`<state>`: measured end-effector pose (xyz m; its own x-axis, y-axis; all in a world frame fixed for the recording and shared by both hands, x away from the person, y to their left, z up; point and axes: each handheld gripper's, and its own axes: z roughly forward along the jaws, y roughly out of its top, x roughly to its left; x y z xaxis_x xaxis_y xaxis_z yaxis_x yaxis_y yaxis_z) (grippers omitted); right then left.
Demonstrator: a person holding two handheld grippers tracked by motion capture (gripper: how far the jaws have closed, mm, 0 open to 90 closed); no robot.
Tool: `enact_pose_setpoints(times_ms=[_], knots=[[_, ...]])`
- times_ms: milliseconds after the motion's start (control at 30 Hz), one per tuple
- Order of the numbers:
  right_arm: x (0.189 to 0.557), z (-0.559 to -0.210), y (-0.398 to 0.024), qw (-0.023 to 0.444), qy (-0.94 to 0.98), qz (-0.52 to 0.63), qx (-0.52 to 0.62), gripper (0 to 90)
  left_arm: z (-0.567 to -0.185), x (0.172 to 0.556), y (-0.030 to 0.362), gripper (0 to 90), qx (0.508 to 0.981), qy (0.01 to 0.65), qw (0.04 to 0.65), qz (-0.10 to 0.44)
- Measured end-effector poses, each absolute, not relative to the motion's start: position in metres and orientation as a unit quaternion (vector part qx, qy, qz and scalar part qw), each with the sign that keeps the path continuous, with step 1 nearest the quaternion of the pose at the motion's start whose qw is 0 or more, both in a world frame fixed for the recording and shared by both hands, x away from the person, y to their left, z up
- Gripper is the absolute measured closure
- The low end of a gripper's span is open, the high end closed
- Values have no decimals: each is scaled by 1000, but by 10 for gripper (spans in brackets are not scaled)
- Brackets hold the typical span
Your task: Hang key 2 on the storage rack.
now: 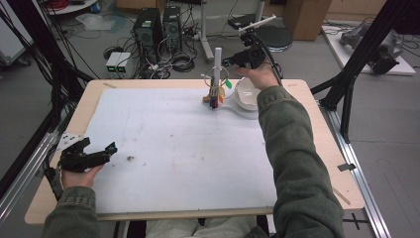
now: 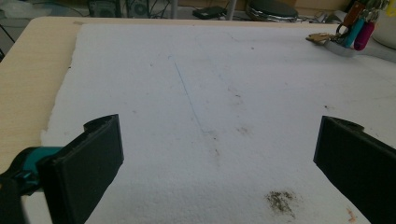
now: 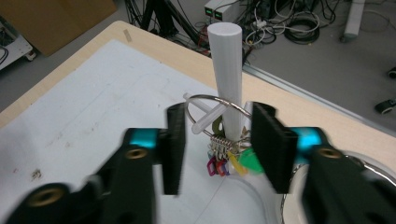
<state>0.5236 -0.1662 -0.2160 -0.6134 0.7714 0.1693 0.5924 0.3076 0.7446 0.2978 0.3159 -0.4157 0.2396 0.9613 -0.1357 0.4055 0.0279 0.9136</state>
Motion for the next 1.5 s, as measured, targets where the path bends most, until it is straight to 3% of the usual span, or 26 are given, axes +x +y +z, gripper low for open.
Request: enact_pose_setpoints(times_ms=[300,367,433,600,1500], knots=[[515,-218,-172,109,798,399,439,107,-416,298,316,19,632,541,470,296],[514,-221,-175,114,800,399,433,86,-416,298,316,19,632,541,470,295],[513,-224,-177,117,799,397,437,11,-416,298,316,19,632,541,470,295],[510,-230,-181,149,802,373,442,5,-416,298,315,19,632,541,469,295],[464,-255,-212,160,801,385,430,5,-416,298,315,19,633,540,470,296]])
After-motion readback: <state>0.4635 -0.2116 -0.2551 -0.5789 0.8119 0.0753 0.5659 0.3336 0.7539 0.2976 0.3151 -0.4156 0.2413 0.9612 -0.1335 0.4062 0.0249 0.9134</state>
